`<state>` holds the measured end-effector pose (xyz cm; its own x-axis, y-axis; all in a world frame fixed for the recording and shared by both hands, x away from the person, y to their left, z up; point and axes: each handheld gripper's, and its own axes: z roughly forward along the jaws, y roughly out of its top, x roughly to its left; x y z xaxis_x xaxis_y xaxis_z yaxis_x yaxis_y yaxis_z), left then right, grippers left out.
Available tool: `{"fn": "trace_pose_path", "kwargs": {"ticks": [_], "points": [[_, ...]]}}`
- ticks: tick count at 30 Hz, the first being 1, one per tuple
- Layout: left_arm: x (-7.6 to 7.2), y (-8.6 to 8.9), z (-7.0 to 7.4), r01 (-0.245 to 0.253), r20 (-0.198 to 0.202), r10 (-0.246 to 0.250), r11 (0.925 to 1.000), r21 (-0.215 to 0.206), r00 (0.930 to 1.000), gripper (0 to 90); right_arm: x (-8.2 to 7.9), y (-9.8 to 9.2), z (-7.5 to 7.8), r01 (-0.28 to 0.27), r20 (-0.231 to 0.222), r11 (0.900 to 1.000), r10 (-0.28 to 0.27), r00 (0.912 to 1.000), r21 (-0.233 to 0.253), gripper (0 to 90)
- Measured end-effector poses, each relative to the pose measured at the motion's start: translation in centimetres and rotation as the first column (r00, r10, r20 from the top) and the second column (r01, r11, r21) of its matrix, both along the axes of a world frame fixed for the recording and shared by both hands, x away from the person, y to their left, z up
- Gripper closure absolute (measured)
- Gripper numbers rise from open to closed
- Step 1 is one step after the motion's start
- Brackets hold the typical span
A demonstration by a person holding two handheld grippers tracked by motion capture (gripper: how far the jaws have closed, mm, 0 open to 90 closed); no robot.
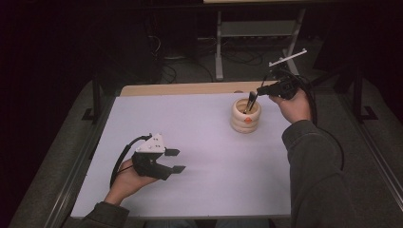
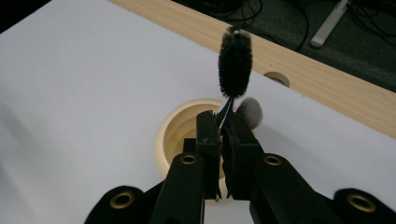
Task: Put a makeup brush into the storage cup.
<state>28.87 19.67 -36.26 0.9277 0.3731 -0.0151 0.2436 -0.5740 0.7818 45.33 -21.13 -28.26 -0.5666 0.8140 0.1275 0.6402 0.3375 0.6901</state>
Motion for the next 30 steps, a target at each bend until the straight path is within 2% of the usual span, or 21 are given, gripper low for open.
{"fn": "trace_pose_path", "kwargs": {"ticks": [22,30], "points": [[0.0,0.1,0.1,0.006,0.004,-0.006,1.0,0.002,1.0,39.7,0.6,0.3,-1.2,0.022,-0.028,1.0,-0.022,0.9994,-0.009,85.1],[-0.1,0.0,0.1,0.0,0.001,0.0,0.9998,-0.018,1.0,39.6,0.9,0.4,-1.6,0.026,-0.03,1.0,-0.027,0.9992,-0.014,85.1]]}}
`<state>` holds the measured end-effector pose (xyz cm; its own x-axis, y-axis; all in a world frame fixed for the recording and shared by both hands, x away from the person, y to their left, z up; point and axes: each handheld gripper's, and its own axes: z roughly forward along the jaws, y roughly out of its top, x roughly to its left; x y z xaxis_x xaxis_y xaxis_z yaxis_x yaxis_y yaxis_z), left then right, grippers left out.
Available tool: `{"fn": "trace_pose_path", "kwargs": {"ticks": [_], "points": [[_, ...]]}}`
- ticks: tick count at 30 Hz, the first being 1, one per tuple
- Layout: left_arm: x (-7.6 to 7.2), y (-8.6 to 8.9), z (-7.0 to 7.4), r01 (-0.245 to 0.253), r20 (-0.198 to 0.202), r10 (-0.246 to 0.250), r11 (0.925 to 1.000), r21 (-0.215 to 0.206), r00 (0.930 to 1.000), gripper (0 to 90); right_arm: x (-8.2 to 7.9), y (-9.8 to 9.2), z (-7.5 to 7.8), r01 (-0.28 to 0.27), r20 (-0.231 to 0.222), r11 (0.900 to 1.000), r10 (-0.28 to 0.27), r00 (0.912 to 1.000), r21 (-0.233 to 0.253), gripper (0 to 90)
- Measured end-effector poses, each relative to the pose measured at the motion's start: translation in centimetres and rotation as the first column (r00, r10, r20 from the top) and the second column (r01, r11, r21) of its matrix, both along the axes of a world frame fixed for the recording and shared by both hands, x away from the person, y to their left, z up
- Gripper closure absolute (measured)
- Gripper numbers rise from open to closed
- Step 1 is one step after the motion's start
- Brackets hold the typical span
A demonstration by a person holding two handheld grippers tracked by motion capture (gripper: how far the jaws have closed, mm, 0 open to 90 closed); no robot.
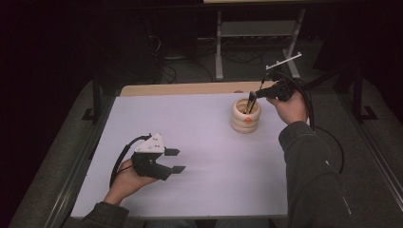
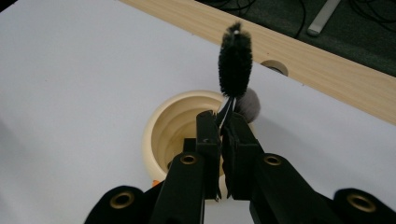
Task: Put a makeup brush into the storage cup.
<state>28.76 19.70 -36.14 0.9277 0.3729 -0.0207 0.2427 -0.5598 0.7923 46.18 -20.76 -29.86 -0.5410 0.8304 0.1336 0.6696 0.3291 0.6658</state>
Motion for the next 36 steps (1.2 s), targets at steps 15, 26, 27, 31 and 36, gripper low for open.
{"fn": "trace_pose_path", "kwargs": {"ticks": [15,26,27,31,36], "points": [[0.1,0.2,0.1,0.004,0.003,-0.004,1.0,0.008,1.0,39.6,0.7,0.5,-2.1,0.007,-0.05,1.0,-0.007,0.9987,0.003,84.8],[0.1,0.3,0.1,0.0,0.003,0.0,1.0,0.002,1.0,39.6,1.1,1.0,-2.8,0.04,-0.066,0.999,-0.04,0.997,-0.006,70.2],[0.1,0.3,0.1,0.0,0.004,0.0,1.0,0.003,1.0,39.6,1.0,0.8,-2.9,0.053,-0.054,0.999,-0.053,0.9972,-0.007,69.2],[0.1,0.5,0.2,-0.005,0.003,0.005,1.0,-0.002,1.0,39.5,0.7,0.3,-2.7,0.062,-0.04,0.998,-0.062,0.9973,0.005,65.2],[0.2,0.5,0.1,-0.007,0.002,0.007,1.0,0.003,1.0,38.9,-0.1,-0.7,-2.8,0.064,-0.018,0.997,-0.063,0.9979,0.046,60.8]]}}
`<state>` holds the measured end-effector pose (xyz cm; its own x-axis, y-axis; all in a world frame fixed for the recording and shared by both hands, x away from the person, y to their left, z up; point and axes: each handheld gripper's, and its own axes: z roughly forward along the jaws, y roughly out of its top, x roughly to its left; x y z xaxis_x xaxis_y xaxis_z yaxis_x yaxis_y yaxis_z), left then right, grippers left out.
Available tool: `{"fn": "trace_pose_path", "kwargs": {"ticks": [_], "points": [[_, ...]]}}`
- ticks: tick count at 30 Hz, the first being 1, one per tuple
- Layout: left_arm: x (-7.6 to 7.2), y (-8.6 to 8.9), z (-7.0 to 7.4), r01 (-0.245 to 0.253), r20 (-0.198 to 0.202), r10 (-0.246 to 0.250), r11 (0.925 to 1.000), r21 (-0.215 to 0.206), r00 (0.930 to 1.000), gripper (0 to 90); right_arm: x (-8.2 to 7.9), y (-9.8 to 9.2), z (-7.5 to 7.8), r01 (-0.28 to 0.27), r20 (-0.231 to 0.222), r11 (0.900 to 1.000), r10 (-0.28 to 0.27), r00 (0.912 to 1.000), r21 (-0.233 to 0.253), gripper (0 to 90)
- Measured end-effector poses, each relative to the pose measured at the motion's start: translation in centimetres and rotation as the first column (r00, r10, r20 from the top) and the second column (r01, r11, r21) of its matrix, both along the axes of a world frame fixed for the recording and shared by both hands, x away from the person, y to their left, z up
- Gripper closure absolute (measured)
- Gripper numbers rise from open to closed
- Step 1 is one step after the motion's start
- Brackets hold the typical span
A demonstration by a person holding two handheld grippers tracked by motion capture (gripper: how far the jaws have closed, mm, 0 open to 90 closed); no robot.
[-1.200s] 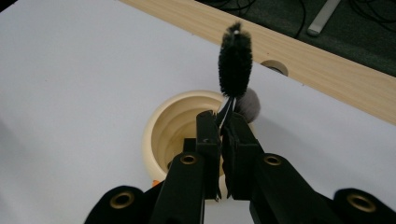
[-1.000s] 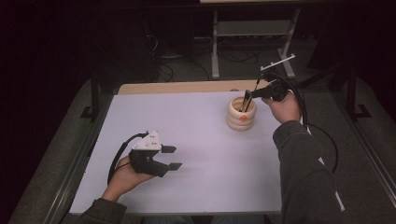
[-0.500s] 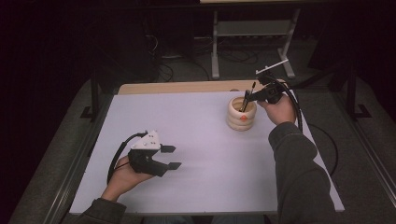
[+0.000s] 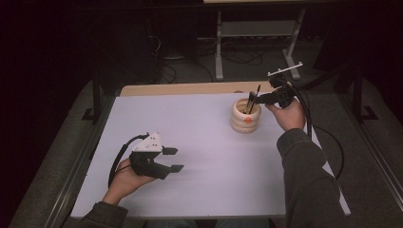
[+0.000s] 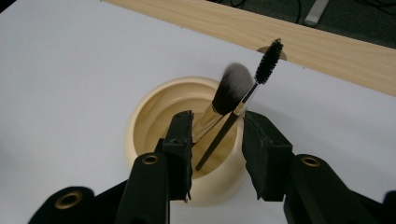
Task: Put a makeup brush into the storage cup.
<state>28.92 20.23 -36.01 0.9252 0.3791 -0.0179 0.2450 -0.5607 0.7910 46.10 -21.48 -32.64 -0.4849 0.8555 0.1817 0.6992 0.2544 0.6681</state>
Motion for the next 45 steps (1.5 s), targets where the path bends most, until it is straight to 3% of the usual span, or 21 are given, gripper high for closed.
{"fn": "trace_pose_path", "kwargs": {"ticks": [5,22,45], "points": [[0.1,0.0,0.0,-0.008,0.001,0.008,1.0,0.0,1.0,38.2,-0.9,-0.3,-0.2,-0.02,0.024,0.999,0.018,0.9995,0.044,56.1],[0.4,0.4,-0.2,-0.043,-0.006,0.043,0.9991,-0.001,0.999,34.4,-3.8,-0.3,-0.3,-0.097,0.11,0.987,0.083,0.9905,0.126,43.6],[0.7,0.9,-0.4,-0.086,-0.013,0.086,0.9963,-0.009,0.9963,30.5,-6.9,-0.4,-1.3,-0.15,0.171,0.978,0.124,0.9775,0.146,34.5]]}}
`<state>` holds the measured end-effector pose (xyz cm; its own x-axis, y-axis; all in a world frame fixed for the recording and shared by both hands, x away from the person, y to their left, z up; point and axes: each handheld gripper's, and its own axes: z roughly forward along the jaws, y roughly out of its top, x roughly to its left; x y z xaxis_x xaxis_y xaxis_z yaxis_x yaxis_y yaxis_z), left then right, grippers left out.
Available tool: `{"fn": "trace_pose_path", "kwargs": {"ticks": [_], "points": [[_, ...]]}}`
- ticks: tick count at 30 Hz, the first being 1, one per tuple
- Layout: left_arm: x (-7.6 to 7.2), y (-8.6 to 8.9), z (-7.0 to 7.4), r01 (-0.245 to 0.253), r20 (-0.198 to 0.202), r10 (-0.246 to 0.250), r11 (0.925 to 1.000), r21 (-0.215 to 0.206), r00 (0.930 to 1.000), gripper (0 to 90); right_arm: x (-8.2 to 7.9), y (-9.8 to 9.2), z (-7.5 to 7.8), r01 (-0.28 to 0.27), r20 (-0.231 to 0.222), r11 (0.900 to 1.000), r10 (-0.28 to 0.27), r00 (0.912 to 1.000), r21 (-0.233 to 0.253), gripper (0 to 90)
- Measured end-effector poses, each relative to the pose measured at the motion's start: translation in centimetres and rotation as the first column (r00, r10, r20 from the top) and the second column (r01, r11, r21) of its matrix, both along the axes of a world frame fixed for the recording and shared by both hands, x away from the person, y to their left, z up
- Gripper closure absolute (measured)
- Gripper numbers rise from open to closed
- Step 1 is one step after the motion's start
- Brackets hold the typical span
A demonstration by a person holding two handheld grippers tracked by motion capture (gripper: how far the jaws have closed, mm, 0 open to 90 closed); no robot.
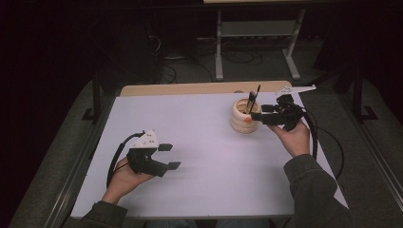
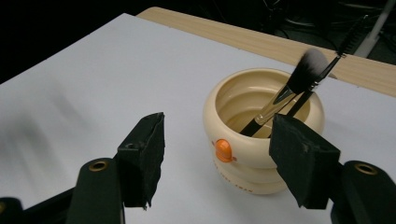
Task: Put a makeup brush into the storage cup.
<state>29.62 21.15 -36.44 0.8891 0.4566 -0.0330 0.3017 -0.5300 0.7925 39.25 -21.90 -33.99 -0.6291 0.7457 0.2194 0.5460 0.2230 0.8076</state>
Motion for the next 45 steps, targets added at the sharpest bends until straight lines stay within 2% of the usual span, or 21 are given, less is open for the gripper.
{"fn": "trace_pose_path", "kwargs": {"ticks": [17,20,21,22,26,27,29,30,33,38,45], "points": [[0.2,0.5,-0.1,-0.047,0.011,0.047,0.9988,0.014,0.9988,28.7,-1.6,0.7,-0.2,-0.019,0.048,1.0,0.019,0.9987,-0.011,26.6],[0.3,0.7,-0.3,-0.057,0.012,0.057,0.9983,0.01,0.9983,28.6,-2.0,0.8,-0.3,-0.023,0.038,1.0,0.023,0.999,-0.007,27.5],[0.3,0.8,-0.3,-0.062,0.009,0.062,0.998,0.011,0.998,28.5,-2.0,0.8,-0.3,-0.03,0.054,0.999,0.031,0.9981,-0.011,27.5],[0.3,0.8,-0.4,-0.065,0.009,0.065,0.9978,0.01,0.9978,28.4,-2.3,0.8,-0.4,-0.027,0.043,1.0,0.028,0.9987,-0.006,27.3],[0.3,1.0,-0.6,-0.078,0.007,0.078,0.9969,0.011,0.9969,28.2,-2.5,0.8,-0.6,-0.032,0.048,0.999,0.032,0.9983,-0.012,26.8],[0.3,1.1,-0.6,-0.084,0.003,0.084,0.9964,0.008,0.9965,28.1,-2.8,0.7,-0.8,-0.034,0.065,0.999,0.035,0.9973,-0.016,26.7],[0.3,1.1,-0.6,-0.088,0.009,0.088,0.9961,0.008,0.9961,28.1,-3.0,0.8,-1.0,-0.027,0.047,1.0,0.027,0.9985,-0.012,26.4],[0.3,1.2,-0.7,-0.092,0.012,0.091,0.9958,0.007,0.9957,28.1,-3.1,0.7,-1.2,-0.027,0.057,1.0,0.028,0.998,-0.015,26.2],[0.2,1.2,-0.8,-0.099,0.011,0.099,0.9951,0.003,0.9951,27.7,-3.5,0.7,-1.5,-0.012,0.055,0.999,0.014,0.9984,-0.03,25.8],[0.2,1.3,-1.1,-0.115,0.001,0.115,0.9934,-0.002,0.9934,27.2,-4.0,0.7,-2.3,-0.018,0.048,0.999,0.02,0.9986,-0.038,25.1],[0.1,1.5,-1.3,-0.121,0.002,0.121,0.9927,0.0,0.9927,26.7,-4.7,1.3,-2.3,-0.028,0.055,0.998,0.031,0.998,-0.052,24.7]]}}
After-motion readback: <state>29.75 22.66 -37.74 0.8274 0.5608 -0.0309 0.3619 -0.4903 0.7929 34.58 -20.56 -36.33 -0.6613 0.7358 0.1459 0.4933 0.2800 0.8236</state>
